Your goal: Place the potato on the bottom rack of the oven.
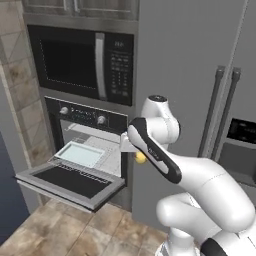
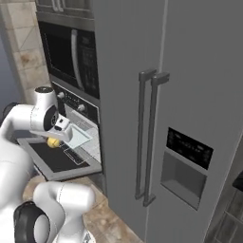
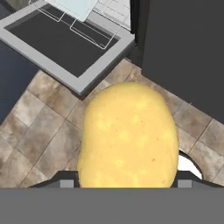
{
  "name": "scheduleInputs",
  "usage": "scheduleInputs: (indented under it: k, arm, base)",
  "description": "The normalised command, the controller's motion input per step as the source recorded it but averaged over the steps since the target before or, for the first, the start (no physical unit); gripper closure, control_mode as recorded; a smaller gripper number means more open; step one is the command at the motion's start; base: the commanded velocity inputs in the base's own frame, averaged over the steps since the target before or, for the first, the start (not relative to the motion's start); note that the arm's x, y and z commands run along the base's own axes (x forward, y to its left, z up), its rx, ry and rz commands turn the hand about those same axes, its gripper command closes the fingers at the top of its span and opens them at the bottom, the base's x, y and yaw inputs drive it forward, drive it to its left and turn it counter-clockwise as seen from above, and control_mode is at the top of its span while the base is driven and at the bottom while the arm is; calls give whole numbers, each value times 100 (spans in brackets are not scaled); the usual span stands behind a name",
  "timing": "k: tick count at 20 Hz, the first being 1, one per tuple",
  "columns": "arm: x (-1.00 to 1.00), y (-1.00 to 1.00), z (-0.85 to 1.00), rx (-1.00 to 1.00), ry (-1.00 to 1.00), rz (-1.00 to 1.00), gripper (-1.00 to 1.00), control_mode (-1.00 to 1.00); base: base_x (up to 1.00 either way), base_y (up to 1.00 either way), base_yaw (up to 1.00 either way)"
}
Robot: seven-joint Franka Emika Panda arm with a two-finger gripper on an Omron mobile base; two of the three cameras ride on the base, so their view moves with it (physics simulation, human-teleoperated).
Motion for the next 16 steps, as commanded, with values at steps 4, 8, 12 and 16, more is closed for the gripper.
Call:
scheduleInputs:
  k: [4,8,12,16]
  arm:
    - [0,0,0,0,0,0,100,100]
    - [0,0,0,0,0,0,100,100]
    - [0,0,0,0,0,0,100,100]
    - [66,39,-79,-28,-2,0,100,-100]
  base:
    - [43,27,0]
    - [23,20,0]
    - [46,29,0]
    - [0,0,0]
